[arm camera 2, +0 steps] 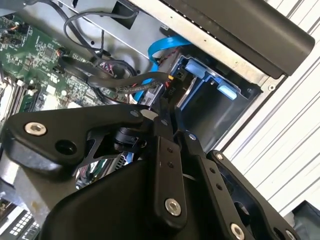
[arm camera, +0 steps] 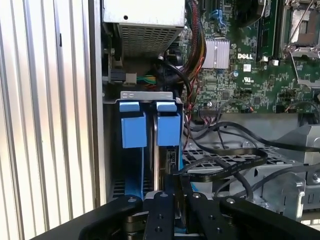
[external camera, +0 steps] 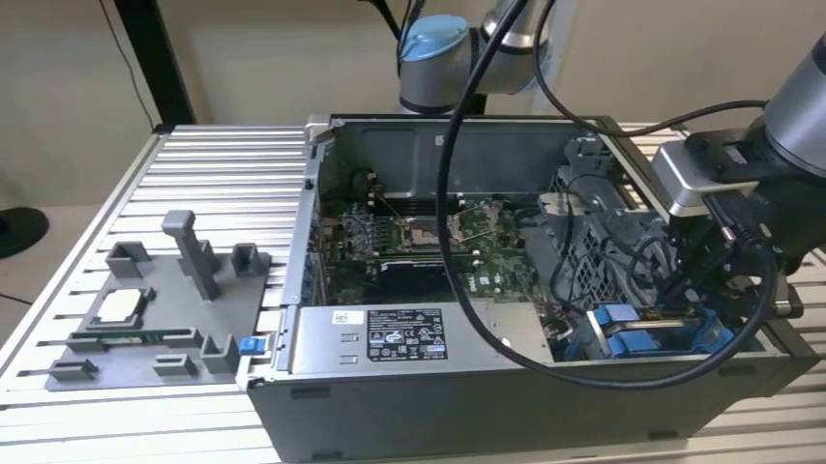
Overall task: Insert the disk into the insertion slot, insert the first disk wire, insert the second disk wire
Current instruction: 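Insert the second disk wire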
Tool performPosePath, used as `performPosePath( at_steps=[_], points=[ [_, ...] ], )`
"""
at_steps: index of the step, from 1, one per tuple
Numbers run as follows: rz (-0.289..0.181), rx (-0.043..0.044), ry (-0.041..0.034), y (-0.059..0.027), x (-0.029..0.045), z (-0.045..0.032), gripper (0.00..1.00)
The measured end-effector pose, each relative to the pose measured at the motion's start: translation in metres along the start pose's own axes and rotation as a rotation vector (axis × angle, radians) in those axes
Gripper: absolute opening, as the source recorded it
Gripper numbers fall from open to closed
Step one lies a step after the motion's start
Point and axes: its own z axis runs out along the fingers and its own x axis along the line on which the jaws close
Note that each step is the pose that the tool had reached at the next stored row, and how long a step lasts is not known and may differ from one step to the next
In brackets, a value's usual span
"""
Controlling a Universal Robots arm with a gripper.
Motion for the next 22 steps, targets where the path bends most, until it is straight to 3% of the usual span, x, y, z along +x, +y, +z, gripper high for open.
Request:
performPosePath(
  at_steps=[4, 22],
  points=[
    [-0.002, 0.0145, -0.0005, 0.0001, 0.0002, 0.0017, 0.0],
    [-0.001, 0.0264, 0.0004, 0.0049, -0.0007, 0.0078, 0.0]
  ],
)
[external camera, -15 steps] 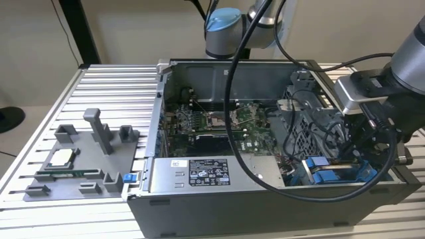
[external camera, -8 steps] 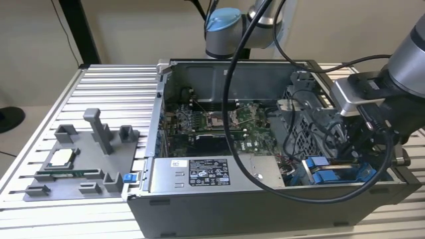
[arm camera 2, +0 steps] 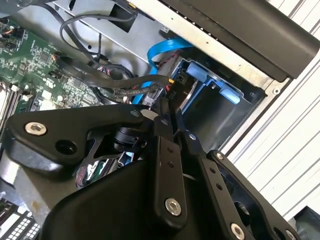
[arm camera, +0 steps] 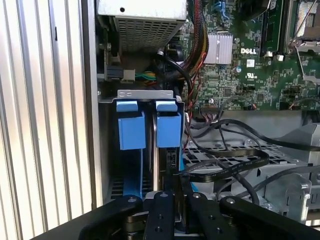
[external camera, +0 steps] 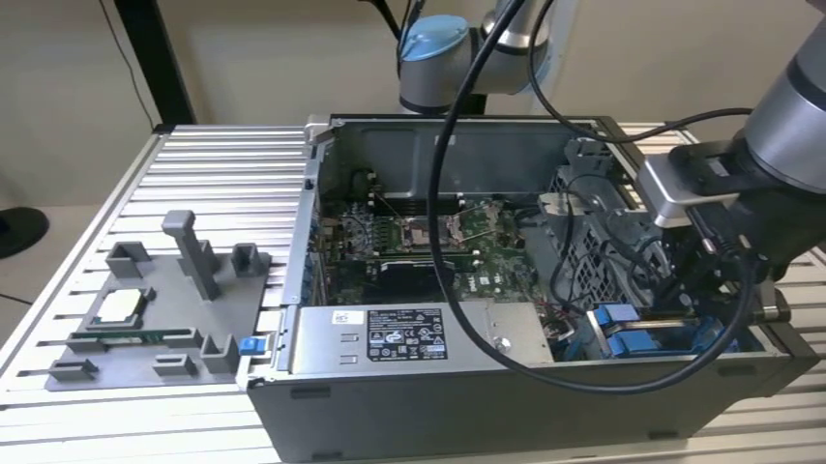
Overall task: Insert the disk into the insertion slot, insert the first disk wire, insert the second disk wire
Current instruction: 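Insert the second disk wire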
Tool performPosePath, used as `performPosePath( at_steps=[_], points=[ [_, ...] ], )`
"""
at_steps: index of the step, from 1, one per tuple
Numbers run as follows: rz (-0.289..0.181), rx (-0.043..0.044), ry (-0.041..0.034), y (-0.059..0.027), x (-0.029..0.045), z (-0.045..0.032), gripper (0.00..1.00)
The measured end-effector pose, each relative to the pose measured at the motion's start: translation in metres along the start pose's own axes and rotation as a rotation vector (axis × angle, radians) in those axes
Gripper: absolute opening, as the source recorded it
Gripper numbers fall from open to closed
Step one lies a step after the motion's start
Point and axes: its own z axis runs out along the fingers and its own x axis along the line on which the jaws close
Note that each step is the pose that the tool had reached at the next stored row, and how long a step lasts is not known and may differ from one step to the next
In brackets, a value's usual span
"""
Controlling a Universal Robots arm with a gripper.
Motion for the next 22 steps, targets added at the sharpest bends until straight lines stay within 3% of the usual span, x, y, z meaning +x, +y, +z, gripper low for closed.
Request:
performPosePath(
  at_steps=[12, 17, 22],
  points=[
    [-0.003, 0.0157, -0.0003, 0.0011, -0.0005, 0.003, 0.0],
    [-0.004, 0.0252, 0.0016, 0.0022, 0.0006, 0.0092, 0.0],
    [-0.005, 0.0256, 0.0055, 0.0024, 0.0006, 0.0109, 0.0]
  ],
)
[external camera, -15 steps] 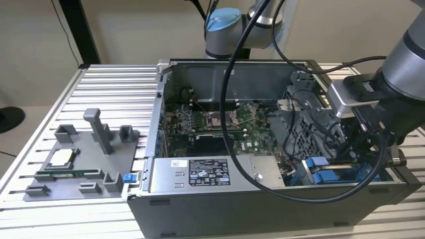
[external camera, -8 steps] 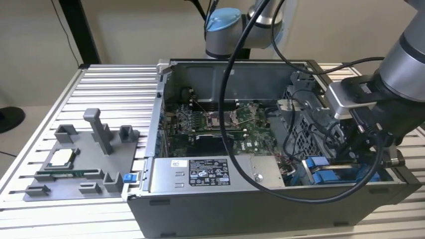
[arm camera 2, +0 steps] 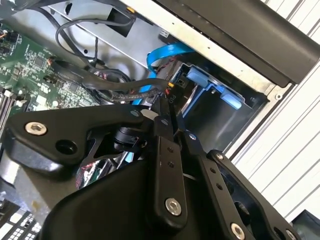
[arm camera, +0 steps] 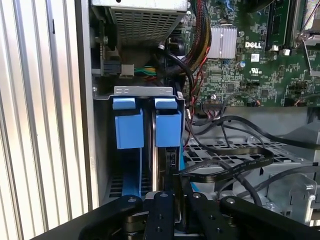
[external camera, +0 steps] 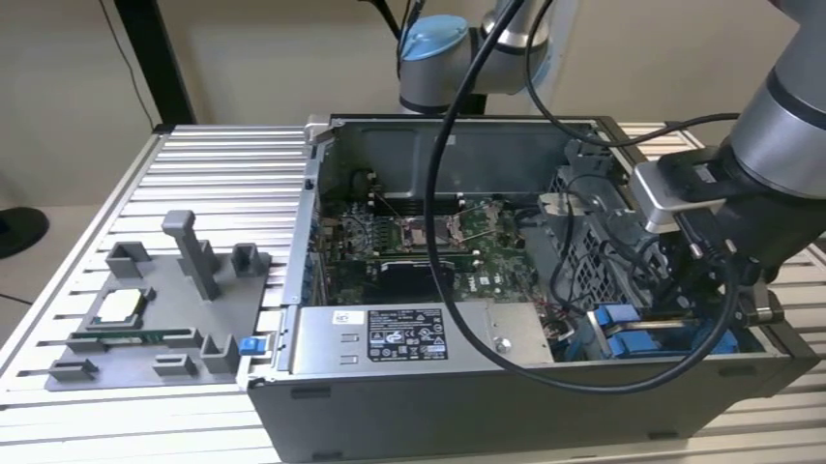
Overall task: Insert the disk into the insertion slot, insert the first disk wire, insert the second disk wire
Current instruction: 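Insert the second disk wire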
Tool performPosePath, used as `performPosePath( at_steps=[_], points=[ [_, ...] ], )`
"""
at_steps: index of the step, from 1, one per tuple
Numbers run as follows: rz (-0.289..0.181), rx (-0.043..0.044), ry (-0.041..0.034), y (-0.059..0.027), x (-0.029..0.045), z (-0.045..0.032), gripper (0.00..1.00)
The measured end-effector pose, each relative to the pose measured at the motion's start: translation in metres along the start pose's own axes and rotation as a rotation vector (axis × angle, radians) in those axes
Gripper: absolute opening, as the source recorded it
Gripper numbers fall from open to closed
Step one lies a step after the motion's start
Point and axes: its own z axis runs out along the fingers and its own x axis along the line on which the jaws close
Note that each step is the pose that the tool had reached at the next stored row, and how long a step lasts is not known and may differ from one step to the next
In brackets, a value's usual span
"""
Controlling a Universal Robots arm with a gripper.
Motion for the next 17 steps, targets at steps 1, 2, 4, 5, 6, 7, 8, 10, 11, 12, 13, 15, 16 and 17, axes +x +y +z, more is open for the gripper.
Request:
performPosePath(
  at_steps=[1, 2, 4, 5, 6, 7, 8, 10, 11, 12, 13, 15, 16, 17],
  points=[
    [0.0, 0.0, 0.0009, 0.0, 0.0, 0.0002, 0.0],
    [0.0, 0.0, 0.0018, 0.0, 0.0001, 0.0003, 0.0],
    [-0.001, 0.0003, 0.0037, 0.0, 0.0002, 0.0006, 1.0],
    [0.0, 0.0003, 0.0019, 0.0, 0.0001, 0.0016, 1.0],
    [-0.001, 0.0001, 0.0038, 0.0, 0.0002, 0.0015, 1.0],
    [-0.001, 0.0001, 0.0044, -0.0003, 0.0, -0.0009, 1.0],
    [-0.001, 0.0002, 0.003, -0.0007, -0.0004, -0.0047, 1.0],
    [-0.001, 0.0002, 0.0052, -0.0019, -0.0022, -0.015, 1.0],
    [-0.001, 0.0001, 0.0045, -0.0023, -0.0027, -0.0188, 1.0],
    [-0.001, 0.0001, 0.0052, -0.0029, -0.0035, -0.0238, 1.0],
    [-0.001, 0.0001, 0.0053, -0.0035, -0.0042, -0.0283, 1.0],
    [-0.001, 0.0001, 0.0055, -0.0046, -0.0056, -0.0372, 1.0],
    [-0.001, 0.0001, 0.0051, -0.0051, -0.0063, -0.0417, 1.0],
    [-0.001, 0.0001, 0.0051, -0.0057, -0.007, -0.0458, 1.0]
  ],
)
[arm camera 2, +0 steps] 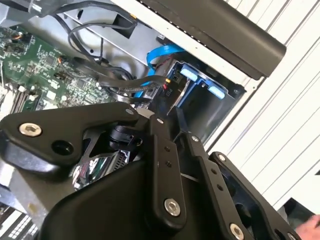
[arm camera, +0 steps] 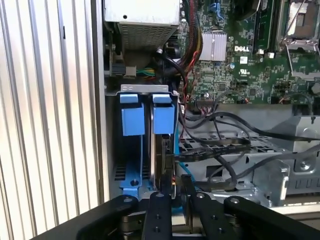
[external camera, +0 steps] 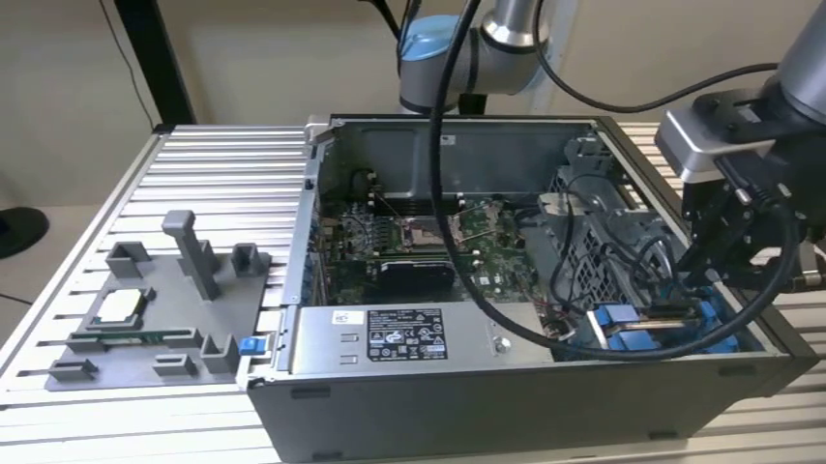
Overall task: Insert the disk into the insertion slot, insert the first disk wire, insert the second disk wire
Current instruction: 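Insert the second disk wire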
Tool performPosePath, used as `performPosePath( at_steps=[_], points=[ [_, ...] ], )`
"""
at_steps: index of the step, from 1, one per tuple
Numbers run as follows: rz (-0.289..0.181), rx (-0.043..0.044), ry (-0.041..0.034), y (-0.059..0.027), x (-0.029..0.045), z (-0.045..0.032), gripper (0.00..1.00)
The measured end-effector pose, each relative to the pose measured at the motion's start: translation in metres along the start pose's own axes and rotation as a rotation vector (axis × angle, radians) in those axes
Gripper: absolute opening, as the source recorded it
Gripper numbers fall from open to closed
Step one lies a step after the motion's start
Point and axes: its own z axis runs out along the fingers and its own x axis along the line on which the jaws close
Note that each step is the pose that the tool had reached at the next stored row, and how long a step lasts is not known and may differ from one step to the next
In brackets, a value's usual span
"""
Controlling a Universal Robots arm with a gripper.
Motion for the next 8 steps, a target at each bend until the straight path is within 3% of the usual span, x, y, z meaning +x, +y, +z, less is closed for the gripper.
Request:
performPosePath(
  at_steps=[2, 5, 6, 8],
  points=[
    [0.0, 0.0, 0.0003, -0.001, -0.0011, -0.0075, 1.0],
    [0.0, 0.0, -0.0008, -0.001, -0.0012, -0.0077, 1.0],
    [0.0, 0.0, -0.0008, -0.001, -0.0012, -0.0078, 0.0],
    [0.0, 0.0, -0.0008, -0.001, -0.0012, -0.0079, 0.0]
  ],
)
